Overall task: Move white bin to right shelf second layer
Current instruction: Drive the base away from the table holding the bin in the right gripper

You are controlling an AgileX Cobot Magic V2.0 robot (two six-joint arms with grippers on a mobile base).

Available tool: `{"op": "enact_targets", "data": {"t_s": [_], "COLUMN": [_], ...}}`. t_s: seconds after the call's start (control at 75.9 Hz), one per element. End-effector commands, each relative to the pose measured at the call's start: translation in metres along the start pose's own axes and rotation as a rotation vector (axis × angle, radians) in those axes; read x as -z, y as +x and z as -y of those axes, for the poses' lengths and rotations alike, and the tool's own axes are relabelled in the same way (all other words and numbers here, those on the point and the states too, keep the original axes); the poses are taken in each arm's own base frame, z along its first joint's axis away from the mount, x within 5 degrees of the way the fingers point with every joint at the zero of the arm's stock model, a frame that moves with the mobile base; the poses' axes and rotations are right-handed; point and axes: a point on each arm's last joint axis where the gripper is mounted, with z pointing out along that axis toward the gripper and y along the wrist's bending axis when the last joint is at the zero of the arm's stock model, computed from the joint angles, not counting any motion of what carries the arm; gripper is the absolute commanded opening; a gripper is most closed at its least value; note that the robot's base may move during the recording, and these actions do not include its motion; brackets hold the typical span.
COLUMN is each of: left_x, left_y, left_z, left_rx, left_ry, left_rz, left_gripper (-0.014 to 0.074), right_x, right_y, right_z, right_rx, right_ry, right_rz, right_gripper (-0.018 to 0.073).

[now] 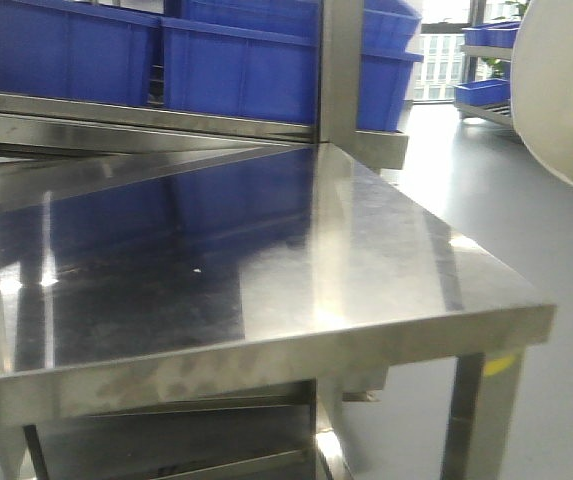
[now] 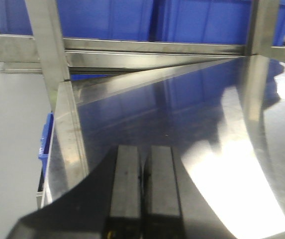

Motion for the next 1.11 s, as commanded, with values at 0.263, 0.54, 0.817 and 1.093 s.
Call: {"op": "enact_targets", "data": {"t_s": [0.263, 0.54, 0.817, 1.093], "left_x": [-0.0010, -0.0010, -0.0010, -0.0010], "left_y": [0.0037, 0.0037, 0.0037, 0.0037], "left_z": [0.0004, 0.0004, 0.0004, 0.0004], "left_rx": [0.003, 0.003, 0.003, 0.003], "left_ry": [0.002, 0.002, 0.002, 0.002], "left_rz": [0.065, 0.065, 0.065, 0.065], "left_gripper": [0.0085, 0.0085, 0.0085, 0.0085], "right_x": [0.0068, 0.0068, 0.0068, 0.0068], "right_y": [-0.0178, -0.0178, -0.0178, -0.0178], "right_z": [-0.0008, -0.0008, -0.0008, -0.0008], "right_rx": [-0.002, -0.002, -0.002, -0.002], "right_ry": [-0.003, -0.003, -0.003, -0.003], "right_rz": [0.131, 0.131, 0.131, 0.131], "right_gripper": [0.0056, 0.0056, 0.0056, 0.0056]}}
